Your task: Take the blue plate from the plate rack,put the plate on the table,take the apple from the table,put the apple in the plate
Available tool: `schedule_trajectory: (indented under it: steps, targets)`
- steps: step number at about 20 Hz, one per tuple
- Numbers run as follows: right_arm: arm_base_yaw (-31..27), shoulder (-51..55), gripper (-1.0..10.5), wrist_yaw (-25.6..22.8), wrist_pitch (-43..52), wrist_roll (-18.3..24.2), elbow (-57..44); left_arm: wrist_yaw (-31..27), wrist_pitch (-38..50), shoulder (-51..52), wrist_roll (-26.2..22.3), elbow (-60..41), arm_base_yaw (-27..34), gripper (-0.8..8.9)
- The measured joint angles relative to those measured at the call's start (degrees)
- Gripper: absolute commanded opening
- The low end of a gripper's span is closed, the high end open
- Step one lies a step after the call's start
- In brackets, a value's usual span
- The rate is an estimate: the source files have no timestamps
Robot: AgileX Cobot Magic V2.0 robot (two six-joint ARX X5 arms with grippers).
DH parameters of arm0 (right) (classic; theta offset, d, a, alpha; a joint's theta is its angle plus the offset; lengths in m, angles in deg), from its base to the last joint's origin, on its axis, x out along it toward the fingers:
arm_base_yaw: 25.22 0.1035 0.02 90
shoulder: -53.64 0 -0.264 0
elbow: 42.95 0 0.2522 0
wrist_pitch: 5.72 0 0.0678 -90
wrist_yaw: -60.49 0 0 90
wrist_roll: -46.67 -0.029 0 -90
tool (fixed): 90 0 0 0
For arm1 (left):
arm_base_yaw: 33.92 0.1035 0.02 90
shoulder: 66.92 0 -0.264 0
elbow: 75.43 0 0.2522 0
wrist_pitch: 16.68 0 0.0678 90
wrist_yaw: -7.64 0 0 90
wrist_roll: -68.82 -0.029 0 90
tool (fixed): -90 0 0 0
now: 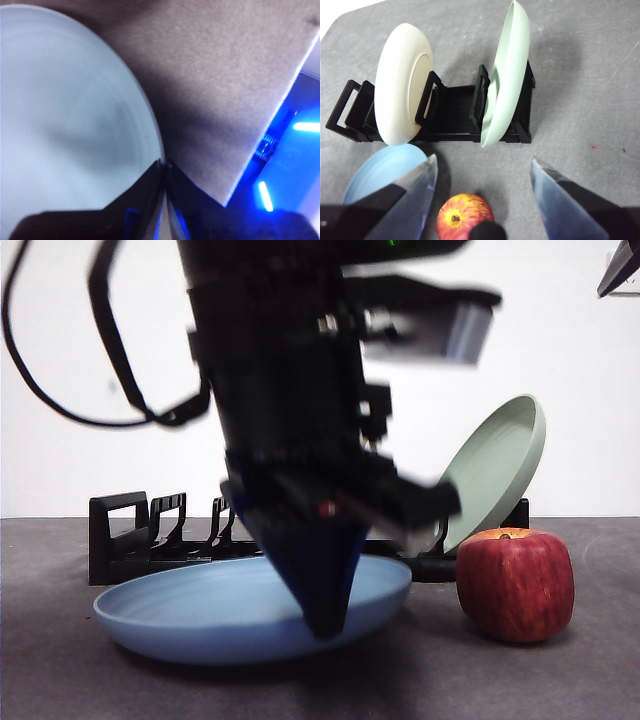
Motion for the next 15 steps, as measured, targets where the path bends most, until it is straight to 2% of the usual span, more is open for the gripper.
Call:
schedule_trajectory:
  steps: [2,3,5,6,8,11,15]
  targets:
    - [0.00,0.00,3.2,0.02,0.02,0.00,0.00,0.22,-0.11,-1.09,-0.61,-0.02,0.07,0.10]
    - [0.00,0.00,3.2,0.02,0.02,0.00,0.00,1.11,-0.26,-1.07,-0.81,-0.02,0.07,0.84]
    - [0.02,0.00,3.2,0.33,0.00,0.00,0.00,4.44,-0.48,-1.05,-0.83,-0.02,0.11,3.00]
    - [0.07,0.00,3.2,0.37,0.02,0.02,0.00,5.16,-0.83,-1.05,-0.83,-0.02,0.11,3.25]
    - [1.16,-0.04,3.3,0.35,0.02,0.00,0.00,5.35,-2.12,-0.79,0.09,0.00,0.11,3.25]
    - [4.46,-0.98,5.0,0.37,-0.02,0.37,0.00,5.11,-3.98,3.02,3.80,0.98,0.11,3.25]
    - [11.45,-5.38,5.1,-1.31,-0.61,0.68,1.01,2.01,-3.76,15.52,5.31,6.60,0.11,3.23]
